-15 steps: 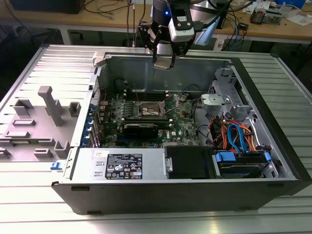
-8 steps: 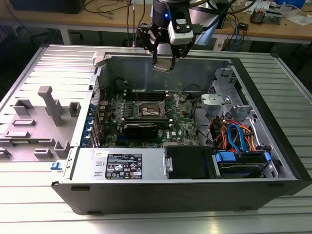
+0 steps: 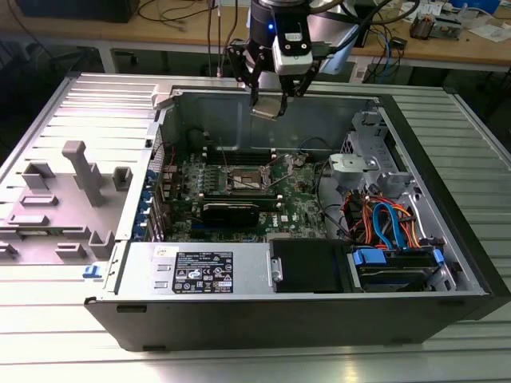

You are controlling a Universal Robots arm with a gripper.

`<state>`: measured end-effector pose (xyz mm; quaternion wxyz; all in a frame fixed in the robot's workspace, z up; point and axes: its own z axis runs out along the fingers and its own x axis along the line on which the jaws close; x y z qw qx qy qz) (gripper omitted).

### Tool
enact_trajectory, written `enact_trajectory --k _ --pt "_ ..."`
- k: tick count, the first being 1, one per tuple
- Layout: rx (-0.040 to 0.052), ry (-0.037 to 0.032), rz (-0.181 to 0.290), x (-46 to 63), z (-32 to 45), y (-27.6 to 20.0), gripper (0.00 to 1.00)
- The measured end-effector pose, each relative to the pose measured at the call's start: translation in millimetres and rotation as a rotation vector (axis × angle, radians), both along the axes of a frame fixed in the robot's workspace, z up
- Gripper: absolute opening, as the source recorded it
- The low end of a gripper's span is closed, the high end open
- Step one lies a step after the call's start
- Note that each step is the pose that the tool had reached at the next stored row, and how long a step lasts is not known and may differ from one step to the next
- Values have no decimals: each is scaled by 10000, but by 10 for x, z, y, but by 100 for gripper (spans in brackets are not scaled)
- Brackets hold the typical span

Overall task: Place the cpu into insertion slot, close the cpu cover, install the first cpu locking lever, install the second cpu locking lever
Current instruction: 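Place the cpu into insertion slot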

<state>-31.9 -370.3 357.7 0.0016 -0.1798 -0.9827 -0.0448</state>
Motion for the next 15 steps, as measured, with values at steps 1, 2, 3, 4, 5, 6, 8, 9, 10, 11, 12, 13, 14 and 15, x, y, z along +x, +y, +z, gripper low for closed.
enact_trajectory --k 1,2,3,4,5,6,8,9,10,11,12,13,14,15 --pt "0 0 -61 0 -4 -2 54" --pt "-1 0 -152 1 -7 -2 54" --pt "-1 0 -351 1 -13 -2 54" --pt "-1 1 -507 1 -15 -3 54" --pt "-2 2 -530 1 -15 -3 54" --pt "-2 1 -531 1 -15 -3 54" --pt "-1 0 -533 1 -16 -2 54" --pt "-1 0 -534 1 -16 -2 54" --pt "-1 1 -534 1 -16 -2 54" --pt "0 0 -534 1 -16 -2 54" --pt "0 0 -534 1 -16 -2 54" --pt "0 0 -534 1 -16 -2 54" --pt "-1 1 -534 1 -16 -2 54" --pt "-1 1 -535 1 -16 -2 54"
